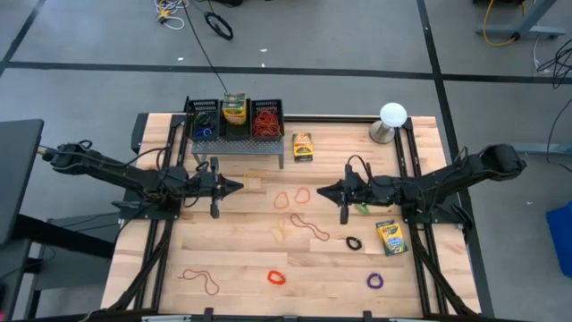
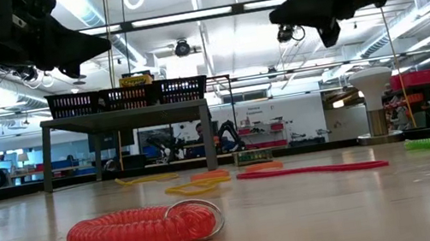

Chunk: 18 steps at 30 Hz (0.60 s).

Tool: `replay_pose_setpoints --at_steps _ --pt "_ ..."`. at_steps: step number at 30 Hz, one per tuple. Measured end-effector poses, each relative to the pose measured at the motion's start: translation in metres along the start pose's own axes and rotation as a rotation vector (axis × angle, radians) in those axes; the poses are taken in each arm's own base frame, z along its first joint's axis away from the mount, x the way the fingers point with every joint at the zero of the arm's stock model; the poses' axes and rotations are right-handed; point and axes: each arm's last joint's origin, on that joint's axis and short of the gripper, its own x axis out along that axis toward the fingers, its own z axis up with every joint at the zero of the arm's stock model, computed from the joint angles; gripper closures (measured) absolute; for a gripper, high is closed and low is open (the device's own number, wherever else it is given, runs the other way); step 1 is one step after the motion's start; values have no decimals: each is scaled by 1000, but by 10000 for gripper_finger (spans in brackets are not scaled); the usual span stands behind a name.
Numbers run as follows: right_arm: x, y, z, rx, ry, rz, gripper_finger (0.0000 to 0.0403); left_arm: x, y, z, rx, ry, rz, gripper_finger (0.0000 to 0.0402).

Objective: Pick & Place Office Desk Supplies
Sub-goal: Put the black spiral keychain into the left black bin

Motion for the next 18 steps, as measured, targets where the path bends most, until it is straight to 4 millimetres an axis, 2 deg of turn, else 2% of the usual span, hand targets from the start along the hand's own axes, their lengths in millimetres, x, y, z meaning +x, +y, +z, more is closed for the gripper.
replay_pose_setpoints --at_steps 6,11,18 --pt "-2 3 -11 43 107 4 396 0 0 2 -45 -20 1 381" --pt "-5 2 -20 9 308 -208 396 0 2 6 -92 -60 13 381" --pt "-16 25 3 -24 518 -345 396 16 -4 -9 -101 11 79 396"
